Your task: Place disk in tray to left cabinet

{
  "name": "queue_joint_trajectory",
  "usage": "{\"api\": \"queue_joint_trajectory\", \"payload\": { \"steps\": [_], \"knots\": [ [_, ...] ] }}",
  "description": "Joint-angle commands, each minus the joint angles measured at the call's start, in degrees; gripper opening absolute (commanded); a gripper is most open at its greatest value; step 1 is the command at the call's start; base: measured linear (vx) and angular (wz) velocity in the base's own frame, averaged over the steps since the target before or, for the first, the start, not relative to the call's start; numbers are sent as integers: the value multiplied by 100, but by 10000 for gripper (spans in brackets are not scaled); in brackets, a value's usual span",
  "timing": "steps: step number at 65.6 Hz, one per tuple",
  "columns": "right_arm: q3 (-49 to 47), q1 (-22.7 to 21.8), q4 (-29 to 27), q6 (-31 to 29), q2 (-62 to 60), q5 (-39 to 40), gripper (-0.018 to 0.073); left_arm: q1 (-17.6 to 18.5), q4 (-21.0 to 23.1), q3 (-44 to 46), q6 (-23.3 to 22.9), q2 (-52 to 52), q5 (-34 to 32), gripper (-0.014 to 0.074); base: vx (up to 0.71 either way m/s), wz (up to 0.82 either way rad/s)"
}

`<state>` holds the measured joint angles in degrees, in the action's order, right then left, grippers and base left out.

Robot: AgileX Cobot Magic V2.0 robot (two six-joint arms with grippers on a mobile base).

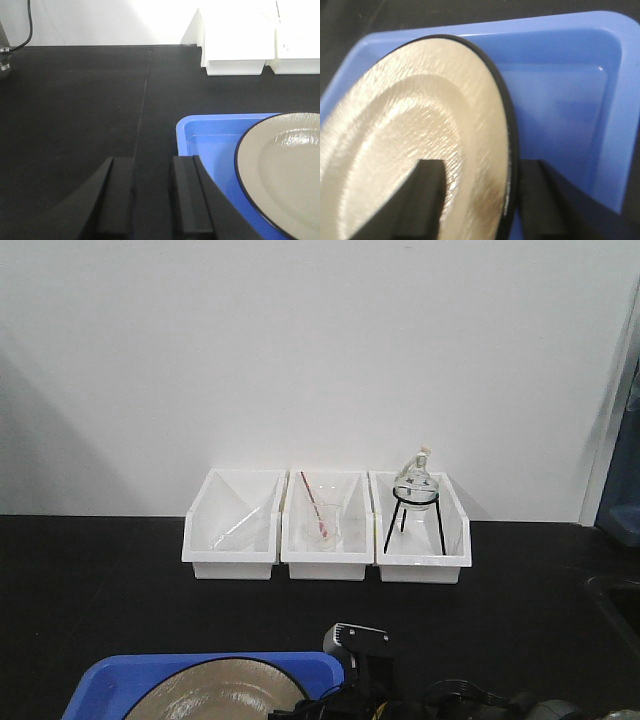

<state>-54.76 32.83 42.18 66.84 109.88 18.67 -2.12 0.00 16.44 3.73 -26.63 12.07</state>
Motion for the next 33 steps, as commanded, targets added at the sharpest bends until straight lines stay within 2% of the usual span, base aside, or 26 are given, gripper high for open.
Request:
{"api": "queue_joint_trajectory", "payload": {
  "steps": [1,13,22,33],
  "knots": [
    [-143,-33,6,-336,-389,44,483,28,0,194,18,-45,-472,330,0,0],
    [-163,-265,6,-469,-1046,-1016,506,28,0,194,18,-45,-472,330,0,0],
    [-163,-494,132,-469,-1743,-1552,505,28,0,194,18,-45,-472,330,0,0],
    [-163,-481,132,-464,-2324,-1952,499,28,54,205,6,-58,-507,330,0,0]
  ]
}}
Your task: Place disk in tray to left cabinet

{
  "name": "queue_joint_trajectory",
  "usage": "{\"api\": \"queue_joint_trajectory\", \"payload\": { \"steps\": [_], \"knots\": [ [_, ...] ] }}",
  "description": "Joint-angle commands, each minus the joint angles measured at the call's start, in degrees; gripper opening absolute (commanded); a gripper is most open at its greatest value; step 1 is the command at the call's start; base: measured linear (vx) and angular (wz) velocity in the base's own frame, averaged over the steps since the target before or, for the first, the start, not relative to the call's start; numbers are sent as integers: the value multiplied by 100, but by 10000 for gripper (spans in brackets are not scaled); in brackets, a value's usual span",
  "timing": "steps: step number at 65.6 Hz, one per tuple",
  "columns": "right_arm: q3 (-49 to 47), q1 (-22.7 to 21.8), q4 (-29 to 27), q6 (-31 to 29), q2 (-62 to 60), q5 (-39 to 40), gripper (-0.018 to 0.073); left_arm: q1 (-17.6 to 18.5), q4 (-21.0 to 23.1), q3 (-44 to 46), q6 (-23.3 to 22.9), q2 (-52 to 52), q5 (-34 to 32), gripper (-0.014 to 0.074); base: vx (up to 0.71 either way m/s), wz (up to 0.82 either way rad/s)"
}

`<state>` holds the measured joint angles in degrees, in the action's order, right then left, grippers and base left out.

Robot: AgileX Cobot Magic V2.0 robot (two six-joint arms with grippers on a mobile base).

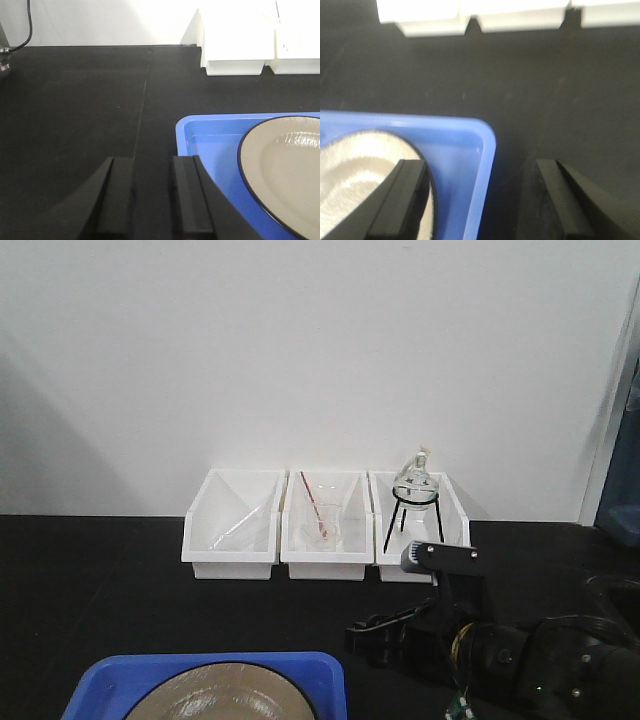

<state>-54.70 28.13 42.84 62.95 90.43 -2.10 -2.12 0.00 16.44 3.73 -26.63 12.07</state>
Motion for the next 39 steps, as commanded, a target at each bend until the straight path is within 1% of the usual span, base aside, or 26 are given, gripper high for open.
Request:
{"api": "queue_joint_trajectory", "payload": {
  "steps": [1,7,10,15,16,17,18,21,23,24,26,28,29,33,35,39],
  "knots": [
    [-169,-11,66,-75,-398,126,498,28,76,212,1,-76,-493,332,0,0],
    [-169,-11,49,-100,-517,-92,487,28,82,431,-38,-279,-186,339,0,0],
    [-184,-11,7,-154,-585,-511,481,28,81,647,-38,-459,82,347,0,0],
    [-255,-18,-398,-299,-730,-1559,466,28,81,1033,-38,-775,641,357,0,0],
    [-277,-18,-519,-456,-751,-1754,463,28,81,1153,-38,-914,826,359,0,0],
    [-320,-18,-704,-599,-757,-2023,459,28,81,1274,-38,-985,867,360,0,0],
    [-352,-18,-836,-871,-770,-2254,456,28,81,1353,-38,-1058,946,361,0,0],
    [-463,-18,-1424,-1589,-771,-2574,449,28,114,1582,-38,-1275,1174,360,0,0],
    [-525,-18,-1827,-2142,-746,-2695,445,28,144,1723,-38,-1450,1264,361,0,0],
    [-553,-18,-2045,-2582,-735,-2738,445,28,175,1822,-33,-1515,1278,361,0,0],
    [-613,-18,-2514,-3174,-689,-2817,443,28,226,1912,-33,-1607,1290,361,0,0],
    [-695,-18,-3211,-3851,-625,-2913,442,28,242,2050,-33,-1786,1290,361,0,0],
    [-729,-18,-3441,-4085,-592,-2964,442,28,242,2124,-33,-1850,1278,361,0,0],
    [-895,-86,-4284,-4903,-433,-3198,442,28,242,2326,-27,-2122,1271,361,0,0],
    [-961,-137,-4699,-5163,-326,-3326,442,28,242,2380,-27,-2210,1277,361,0,0],
    [-1073,-241,-5233,-5560,-158,-3440,442,28,294,2521,-16,-2490,1304,361,0,0]
  ]
}}
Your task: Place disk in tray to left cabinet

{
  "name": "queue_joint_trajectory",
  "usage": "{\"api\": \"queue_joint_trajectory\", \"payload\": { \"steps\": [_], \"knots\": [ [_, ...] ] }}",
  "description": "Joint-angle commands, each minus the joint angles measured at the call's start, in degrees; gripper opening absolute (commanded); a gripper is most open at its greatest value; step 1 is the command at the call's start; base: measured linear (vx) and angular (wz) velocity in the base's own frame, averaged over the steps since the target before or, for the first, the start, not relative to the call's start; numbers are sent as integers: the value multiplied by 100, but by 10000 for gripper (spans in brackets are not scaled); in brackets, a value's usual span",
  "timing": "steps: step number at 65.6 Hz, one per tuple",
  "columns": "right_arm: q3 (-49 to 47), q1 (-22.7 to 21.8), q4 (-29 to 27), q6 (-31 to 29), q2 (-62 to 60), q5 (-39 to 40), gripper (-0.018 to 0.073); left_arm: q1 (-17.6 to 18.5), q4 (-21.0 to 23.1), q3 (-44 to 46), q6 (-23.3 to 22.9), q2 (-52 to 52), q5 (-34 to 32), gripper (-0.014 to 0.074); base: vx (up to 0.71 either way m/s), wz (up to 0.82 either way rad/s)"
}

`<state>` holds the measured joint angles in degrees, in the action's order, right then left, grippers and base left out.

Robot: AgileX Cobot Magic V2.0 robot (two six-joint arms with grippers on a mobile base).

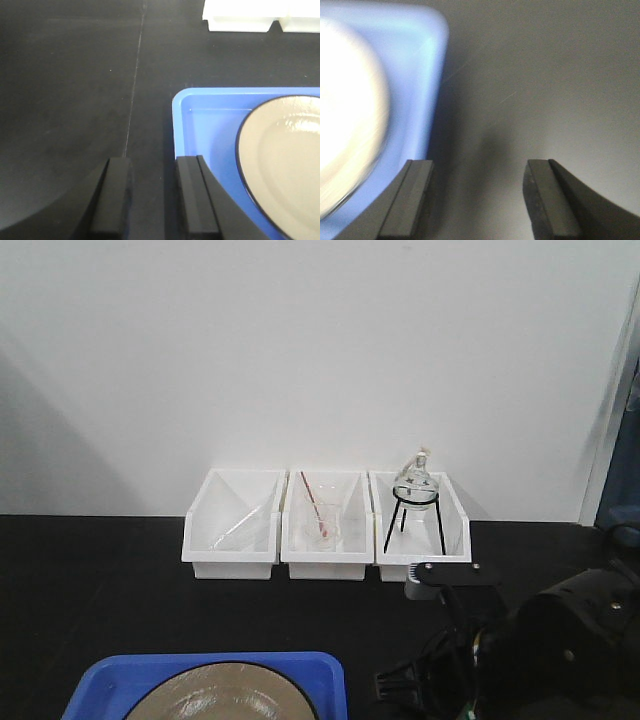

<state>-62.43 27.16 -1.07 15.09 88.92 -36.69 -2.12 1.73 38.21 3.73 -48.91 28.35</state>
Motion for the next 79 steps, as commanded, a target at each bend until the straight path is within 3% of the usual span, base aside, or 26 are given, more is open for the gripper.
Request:
{"api": "queue_joint_trajectory", "payload": {
  "steps": [1,7,20,38,54,67,79],
  "knots": [
    [-321,-183,-930,-895,50,6,442,28,151,368,-1,-318,-314,361,0,0],
    [-445,-263,-1170,-1213,234,13,442,28,438,491,176,-697,-224,361,0,0],
    [-567,-257,-1278,-1233,559,265,442,28,1152,767,870,-1645,20,361,0,0],
    [-779,-257,-1884,-1244,962,336,442,28,1247,1357,1327,-2994,27,361,0,0],
    [-778,-257,-1954,-1244,1071,482,442,28,1258,1901,1327,-3990,79,361,0,0],
    [-778,-257,-1997,-1244,1253,537,442,28,1698,2058,1557,-4628,129,361,0,0],
    [-778,-257,-2080,-1244,1443,661,442,28,1755,2058,1692,-4871,135,361,0,0]
  ]
}}
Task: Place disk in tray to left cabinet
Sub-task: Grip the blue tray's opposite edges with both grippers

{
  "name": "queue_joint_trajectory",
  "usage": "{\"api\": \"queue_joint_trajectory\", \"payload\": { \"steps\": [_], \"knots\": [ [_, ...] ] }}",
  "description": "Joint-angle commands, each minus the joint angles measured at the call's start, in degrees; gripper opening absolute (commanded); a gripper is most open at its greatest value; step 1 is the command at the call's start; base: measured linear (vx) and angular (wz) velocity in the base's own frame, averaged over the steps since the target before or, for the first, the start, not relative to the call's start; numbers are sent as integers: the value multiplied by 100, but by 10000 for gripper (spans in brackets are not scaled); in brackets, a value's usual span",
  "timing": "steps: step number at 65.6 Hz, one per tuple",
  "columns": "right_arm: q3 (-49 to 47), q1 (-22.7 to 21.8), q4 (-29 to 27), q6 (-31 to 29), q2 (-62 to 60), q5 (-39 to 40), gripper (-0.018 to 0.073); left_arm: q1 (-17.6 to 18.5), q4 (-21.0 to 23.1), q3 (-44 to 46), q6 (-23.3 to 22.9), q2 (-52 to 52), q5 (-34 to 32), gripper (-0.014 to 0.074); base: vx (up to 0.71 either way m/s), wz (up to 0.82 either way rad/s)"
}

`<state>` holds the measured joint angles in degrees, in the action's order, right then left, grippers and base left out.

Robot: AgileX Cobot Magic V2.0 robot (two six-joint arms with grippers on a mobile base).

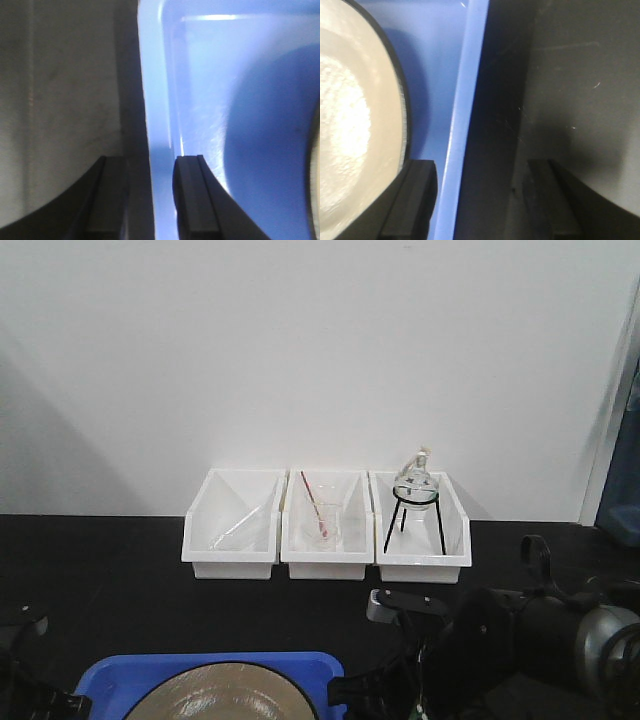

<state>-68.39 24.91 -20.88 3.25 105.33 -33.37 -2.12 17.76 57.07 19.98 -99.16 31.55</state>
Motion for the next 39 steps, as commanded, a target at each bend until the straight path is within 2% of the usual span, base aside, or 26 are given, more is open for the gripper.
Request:
{"api": "queue_joint_trajectory", "payload": {
  "steps": [1,16,28,39],
  "knots": [
    [-182,-32,-99,-60,-181,350,442,28,151,172,66,134,-186,361,0,0],
    [-182,-32,-120,-86,21,525,442,28,257,172,86,-99,-184,361,0,0],
    [-398,-32,-363,-325,238,406,442,28,278,172,86,-180,-166,361,0,0],
    [-751,-32,-544,-485,458,178,442,28,541,172,109,-237,-95,361,0,0]
  ]
}}
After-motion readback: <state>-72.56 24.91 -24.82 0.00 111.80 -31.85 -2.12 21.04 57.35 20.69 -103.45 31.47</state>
